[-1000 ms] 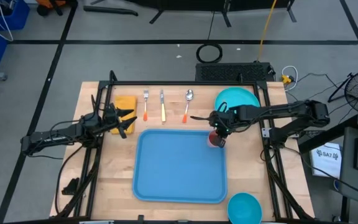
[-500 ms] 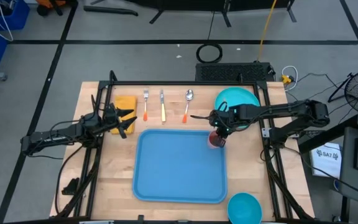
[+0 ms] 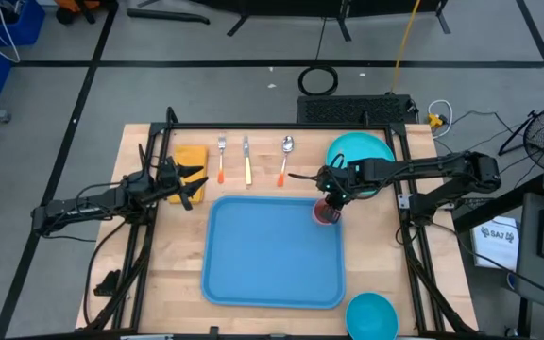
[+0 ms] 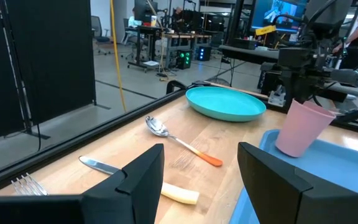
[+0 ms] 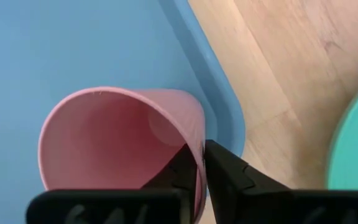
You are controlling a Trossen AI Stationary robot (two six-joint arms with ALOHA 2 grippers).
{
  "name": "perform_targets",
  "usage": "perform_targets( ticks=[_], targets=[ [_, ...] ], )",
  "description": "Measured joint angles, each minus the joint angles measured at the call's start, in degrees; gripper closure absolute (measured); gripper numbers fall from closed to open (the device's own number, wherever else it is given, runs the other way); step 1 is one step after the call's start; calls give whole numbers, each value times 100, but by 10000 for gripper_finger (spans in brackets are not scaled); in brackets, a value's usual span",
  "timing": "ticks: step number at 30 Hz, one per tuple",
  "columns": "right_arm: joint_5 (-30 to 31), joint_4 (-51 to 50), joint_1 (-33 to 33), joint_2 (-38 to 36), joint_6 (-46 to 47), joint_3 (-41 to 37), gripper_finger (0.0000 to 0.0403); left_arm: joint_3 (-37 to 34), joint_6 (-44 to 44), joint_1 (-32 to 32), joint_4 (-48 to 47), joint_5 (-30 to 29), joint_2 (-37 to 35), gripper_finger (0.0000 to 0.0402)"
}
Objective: Set up tray
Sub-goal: Put the pink cup on the top right of the blue serving tray, then put the blue plate on the blue serving tray to the bottom of the pink cup
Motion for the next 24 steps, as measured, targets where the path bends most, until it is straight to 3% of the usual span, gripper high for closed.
perform_targets(
  ticks=[24],
  targets=[
    [297,-235,-2,-290,113,-2,294,0,-13,1,-2,-2,2,192]
  ],
)
